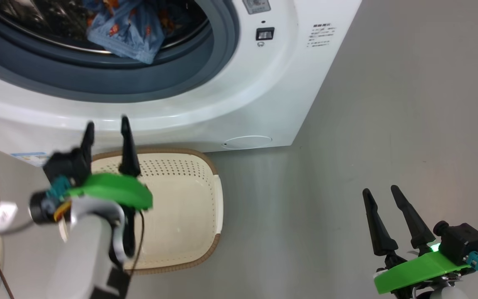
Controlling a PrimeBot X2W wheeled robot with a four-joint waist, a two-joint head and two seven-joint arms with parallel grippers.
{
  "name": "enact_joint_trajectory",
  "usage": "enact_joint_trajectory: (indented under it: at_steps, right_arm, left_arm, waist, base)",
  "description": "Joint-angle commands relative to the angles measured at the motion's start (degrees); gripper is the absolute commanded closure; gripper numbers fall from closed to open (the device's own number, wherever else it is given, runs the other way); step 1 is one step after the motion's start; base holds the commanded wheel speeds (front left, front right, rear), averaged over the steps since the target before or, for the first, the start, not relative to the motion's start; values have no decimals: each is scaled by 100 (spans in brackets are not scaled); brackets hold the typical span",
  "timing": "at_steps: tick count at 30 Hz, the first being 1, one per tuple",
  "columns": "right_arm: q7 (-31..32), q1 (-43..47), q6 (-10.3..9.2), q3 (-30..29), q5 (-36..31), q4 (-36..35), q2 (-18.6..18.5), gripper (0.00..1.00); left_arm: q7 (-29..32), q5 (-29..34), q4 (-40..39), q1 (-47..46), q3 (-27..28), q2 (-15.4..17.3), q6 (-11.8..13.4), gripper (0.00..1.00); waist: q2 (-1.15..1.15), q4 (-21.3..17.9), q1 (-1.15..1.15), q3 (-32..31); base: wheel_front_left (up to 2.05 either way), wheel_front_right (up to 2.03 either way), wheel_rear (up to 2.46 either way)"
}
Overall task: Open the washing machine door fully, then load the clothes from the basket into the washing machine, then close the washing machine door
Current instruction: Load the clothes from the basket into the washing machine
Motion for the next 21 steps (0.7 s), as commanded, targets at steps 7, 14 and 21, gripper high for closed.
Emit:
enact_joint_trajectory:
  at_steps: [7,14,21]
  right_arm:
    - [-27,224,9,83,-85,-161,-100,0]
    - [-27,308,9,36,-146,-223,-149,0]
    - [-27,317,9,38,-242,-322,-173,0]
  left_arm:
    - [-37,17,-1172,1093,-125,169,289,0]
    - [-37,55,-2021,1947,-172,169,495,0]
    - [-37,53,-2209,2413,-173,169,715,0]
  waist:
    - [0,121,0,-129]
    - [0,225,0,-170]
    - [0,199,0,-154]
  base:
    - [0,0,0]
    - [0,0,0]
    - [0,0,0]
